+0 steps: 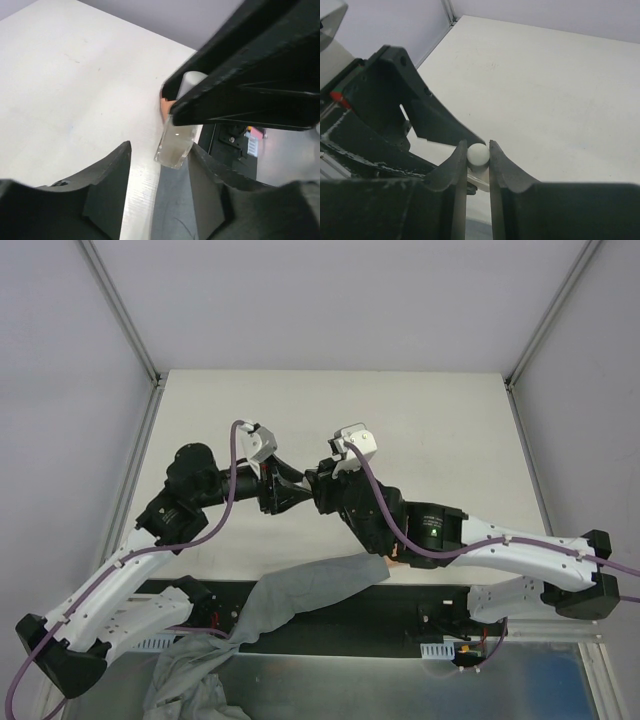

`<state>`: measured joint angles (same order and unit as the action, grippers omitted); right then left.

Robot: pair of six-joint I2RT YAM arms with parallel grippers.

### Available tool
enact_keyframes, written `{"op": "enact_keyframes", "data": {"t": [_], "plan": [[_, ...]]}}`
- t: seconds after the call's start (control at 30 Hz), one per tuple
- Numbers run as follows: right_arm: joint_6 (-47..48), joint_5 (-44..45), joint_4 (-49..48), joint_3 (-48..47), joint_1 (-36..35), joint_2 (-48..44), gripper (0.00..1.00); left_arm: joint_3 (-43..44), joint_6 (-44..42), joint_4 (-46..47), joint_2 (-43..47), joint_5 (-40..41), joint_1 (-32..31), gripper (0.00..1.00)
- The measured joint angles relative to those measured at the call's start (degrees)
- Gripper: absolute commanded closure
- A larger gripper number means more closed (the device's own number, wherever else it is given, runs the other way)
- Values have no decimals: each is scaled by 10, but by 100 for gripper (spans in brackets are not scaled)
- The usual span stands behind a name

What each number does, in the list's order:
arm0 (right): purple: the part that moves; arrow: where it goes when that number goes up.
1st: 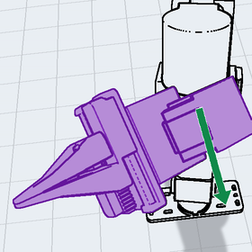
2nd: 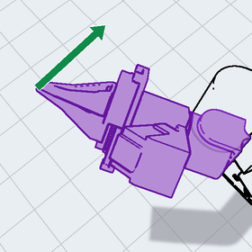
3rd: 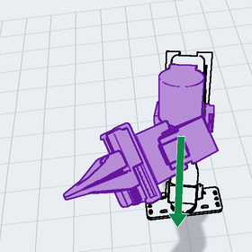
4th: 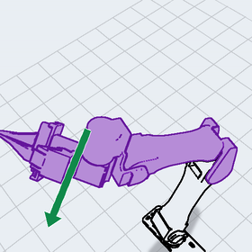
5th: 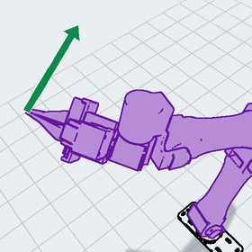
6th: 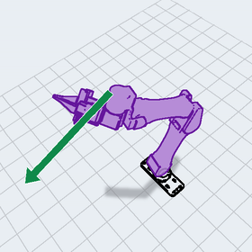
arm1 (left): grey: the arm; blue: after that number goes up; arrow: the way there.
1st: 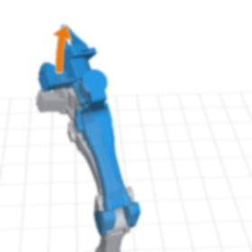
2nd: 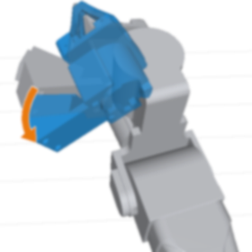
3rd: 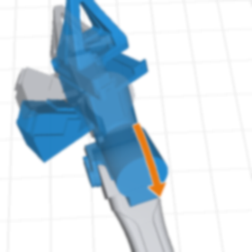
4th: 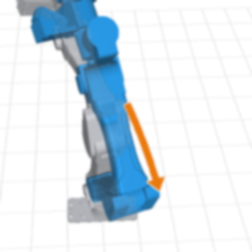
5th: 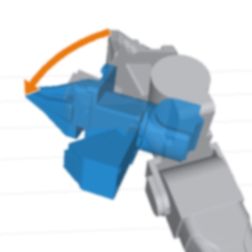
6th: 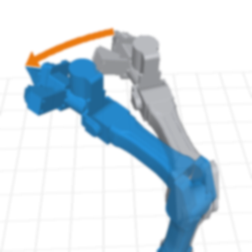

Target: Paint the nails

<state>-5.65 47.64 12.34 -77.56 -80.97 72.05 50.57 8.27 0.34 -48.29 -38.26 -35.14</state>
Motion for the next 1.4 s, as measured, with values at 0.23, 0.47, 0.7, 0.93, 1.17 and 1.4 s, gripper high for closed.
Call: {"op": "enact_keyframes", "data": {"t": [0.23, 0.47, 0.7, 0.93, 1.17, 1.4], "plan": [[21, 13, 14, 6, -1, -16, 100, -25, 0, -7, 35, 51, 16, 30], [30, 24, -8, 147, 113, -111, 99, -38, -17, -48, 93, 81, 19, 26], [33, 14, -56, 315, 297, -162, 100, -50, -19, -71, 134, 81, 19, 26], [19, -49, -158, 437, 444, -153, 100, -64, -17, -85, 147, 81, 19, 25], [-3, -101, -286, 494, 487, -45, 99, -76, -8, -93, 159, 81, 19, 24], [-29, -115, -371, 509, 487, 32, 99, -89, 1, -97, 175, 81, 19, 24]]}}
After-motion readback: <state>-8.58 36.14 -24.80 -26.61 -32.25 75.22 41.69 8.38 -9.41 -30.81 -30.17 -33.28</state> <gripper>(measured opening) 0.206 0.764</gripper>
